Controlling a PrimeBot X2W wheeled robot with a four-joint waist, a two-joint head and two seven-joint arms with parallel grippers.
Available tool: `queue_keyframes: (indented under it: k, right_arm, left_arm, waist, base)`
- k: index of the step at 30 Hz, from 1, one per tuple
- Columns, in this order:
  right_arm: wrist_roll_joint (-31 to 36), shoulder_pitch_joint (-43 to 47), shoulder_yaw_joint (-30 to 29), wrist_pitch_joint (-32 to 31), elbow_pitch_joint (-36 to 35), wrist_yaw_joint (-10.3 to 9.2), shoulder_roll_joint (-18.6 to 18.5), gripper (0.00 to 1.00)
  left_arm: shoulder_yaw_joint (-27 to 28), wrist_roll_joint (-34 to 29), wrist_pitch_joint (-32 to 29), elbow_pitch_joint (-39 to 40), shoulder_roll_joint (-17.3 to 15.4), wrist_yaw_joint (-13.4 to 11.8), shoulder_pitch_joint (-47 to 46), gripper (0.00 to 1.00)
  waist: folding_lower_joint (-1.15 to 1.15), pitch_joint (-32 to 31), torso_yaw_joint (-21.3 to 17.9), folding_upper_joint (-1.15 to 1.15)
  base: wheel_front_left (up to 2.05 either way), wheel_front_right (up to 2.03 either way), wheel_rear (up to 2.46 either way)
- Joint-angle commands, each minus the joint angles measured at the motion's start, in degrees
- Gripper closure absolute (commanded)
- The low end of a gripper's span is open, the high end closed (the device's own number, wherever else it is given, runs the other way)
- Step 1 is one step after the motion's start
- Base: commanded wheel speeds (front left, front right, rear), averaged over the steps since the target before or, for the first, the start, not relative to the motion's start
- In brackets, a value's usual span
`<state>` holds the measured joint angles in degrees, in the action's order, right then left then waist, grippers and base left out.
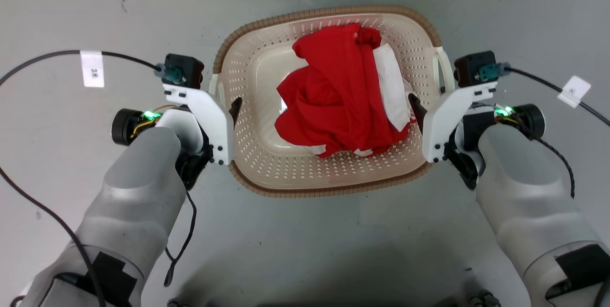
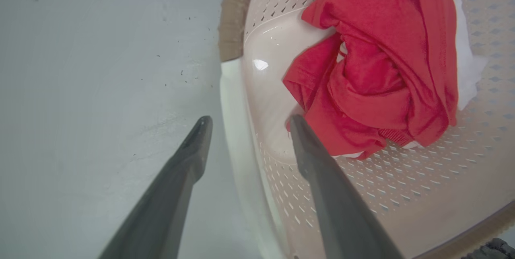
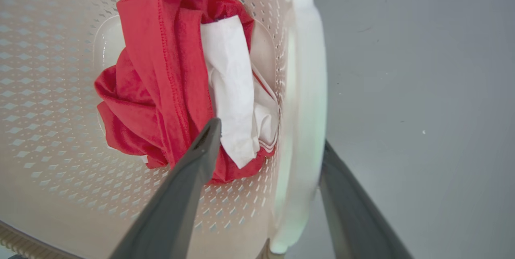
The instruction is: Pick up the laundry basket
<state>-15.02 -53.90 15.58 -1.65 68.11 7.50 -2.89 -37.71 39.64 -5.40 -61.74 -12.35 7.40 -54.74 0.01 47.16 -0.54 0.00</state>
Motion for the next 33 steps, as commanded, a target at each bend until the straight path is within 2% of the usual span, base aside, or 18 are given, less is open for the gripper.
queue_keyframes:
  k: [1,8,9,10,11,12,23,33]
  right_arm:
    - [-1.63,-1.59,1.17,-0.84,0.53,-0.02,0.03,0.00]
    - [-5.30,-3.09,4.69,-2.64,0.85,-0.02,0.03,0.00]
    - [-5.91,-3.19,5.19,-2.97,0.86,-0.02,0.03,0.24]
    - [-6.47,-3.38,5.59,-3.18,1.00,-0.02,0.03,0.58]
    - [-7.08,-3.51,6.10,-3.60,1.03,-0.02,0.06,0.87]
    - [-7.78,-3.57,6.54,-3.94,0.97,0.00,0.13,1.00]
    - [-13.06,-3.43,11.34,-6.34,0.85,0.33,0.59,1.00]
    - [-18.00,-1.31,15.08,-12.28,1.57,0.34,0.74,1.00]
  left_arm:
    - [-0.88,1.05,-0.53,-0.82,-0.41,0.13,-1.35,0.00]
    - [-2.32,4.21,-1.53,-2.43,-0.19,0.13,-3.10,0.00]
    - [-2.50,4.67,-1.66,-2.63,-0.05,0.13,-3.26,0.00]
    - [-2.79,5.10,-1.80,-2.78,0.02,0.13,-3.50,0.58]
    - [-3.05,5.74,-1.99,-2.83,0.13,0.13,-3.66,1.00]
    - [-3.38,6.25,-2.31,-2.86,0.31,0.13,-3.66,1.00]
    - [-6.76,10.75,-2.55,-2.70,1.22,0.34,-4.01,1.00]
    - [-9.03,15.15,-6.02,-4.33,2.28,0.35,-1.89,1.00]
  waist:
    - [-0.01,1.28,-0.27,0.00]
    - [-0.01,2.83,-0.44,0.00]
    - [-0.01,2.99,-0.43,0.00]
    - [-0.01,3.14,-0.43,0.00]
    - [-0.01,3.27,-0.40,0.00]
    - [-0.01,3.36,-0.38,0.00]
    - [-0.01,2.42,-0.12,0.00]
    - [-0.01,-4.10,-0.62,0.00]
  base:
    - [0.00,0.00,0.00]
    - [0.00,0.00,0.00]
    - [0.00,0.00,0.00]
    - [0.00,0.00,0.00]
    - [0.00,0.00,0.00]
    - [0.00,0.00,0.00]
    - [0.00,0.00,0.00]
    - [0.00,0.00,0.00]
